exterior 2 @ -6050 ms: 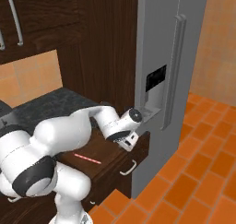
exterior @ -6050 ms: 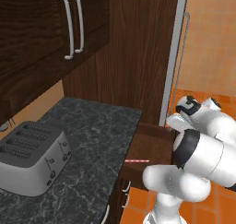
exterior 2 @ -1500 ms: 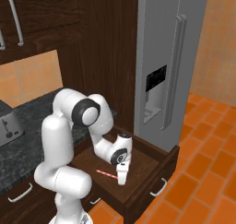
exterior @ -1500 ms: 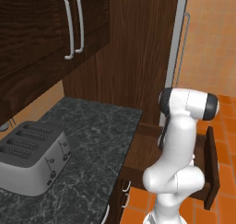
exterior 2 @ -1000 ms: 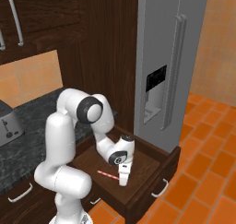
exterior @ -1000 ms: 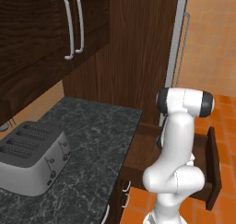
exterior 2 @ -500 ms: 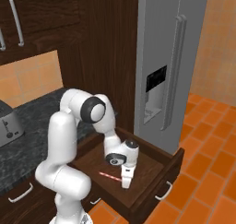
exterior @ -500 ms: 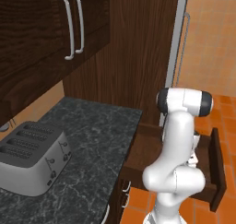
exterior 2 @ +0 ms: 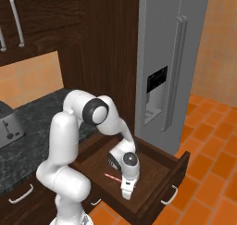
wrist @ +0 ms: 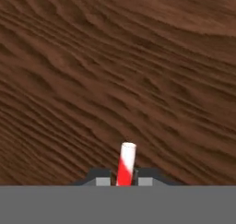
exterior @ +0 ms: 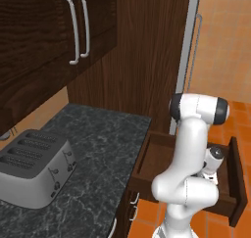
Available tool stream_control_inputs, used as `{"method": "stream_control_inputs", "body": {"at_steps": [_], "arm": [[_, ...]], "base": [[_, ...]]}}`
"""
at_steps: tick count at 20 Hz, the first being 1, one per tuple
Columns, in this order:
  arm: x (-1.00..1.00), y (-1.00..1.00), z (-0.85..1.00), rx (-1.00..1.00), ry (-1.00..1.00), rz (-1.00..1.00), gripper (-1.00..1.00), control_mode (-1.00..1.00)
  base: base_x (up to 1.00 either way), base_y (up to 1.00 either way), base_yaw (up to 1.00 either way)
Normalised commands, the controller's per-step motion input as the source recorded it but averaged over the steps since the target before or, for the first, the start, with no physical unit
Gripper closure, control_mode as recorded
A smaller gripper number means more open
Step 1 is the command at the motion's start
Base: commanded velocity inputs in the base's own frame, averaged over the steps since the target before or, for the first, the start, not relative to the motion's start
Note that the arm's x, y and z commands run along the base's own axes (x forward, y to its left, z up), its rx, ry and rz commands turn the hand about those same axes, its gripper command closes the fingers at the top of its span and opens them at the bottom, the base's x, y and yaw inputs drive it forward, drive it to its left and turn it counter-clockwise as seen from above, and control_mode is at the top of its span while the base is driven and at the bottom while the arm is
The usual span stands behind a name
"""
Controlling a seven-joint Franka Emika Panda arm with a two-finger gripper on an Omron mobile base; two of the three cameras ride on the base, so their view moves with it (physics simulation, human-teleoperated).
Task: Take a straw from the drawer in front and place it inside the glass cup on the dining counter.
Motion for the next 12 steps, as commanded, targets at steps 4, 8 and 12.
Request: {"method": "stream_control_inputs", "body": {"at_steps": [4,8,12], "arm": [[0.51,0.01,-0.01,-0.01,0.03,-0.13,1.0,-1.0],[0.42,-0.16,0.33,0.01,0.08,-0.08,1.0,-1.0],[0.02,-0.35,0.99,0.08,0.01,-0.02,1.0,-1.0]], "base": [[0.0,0.0,0.0],[0.0,0.0,0.0],[0.0,0.0,0.0]]}}
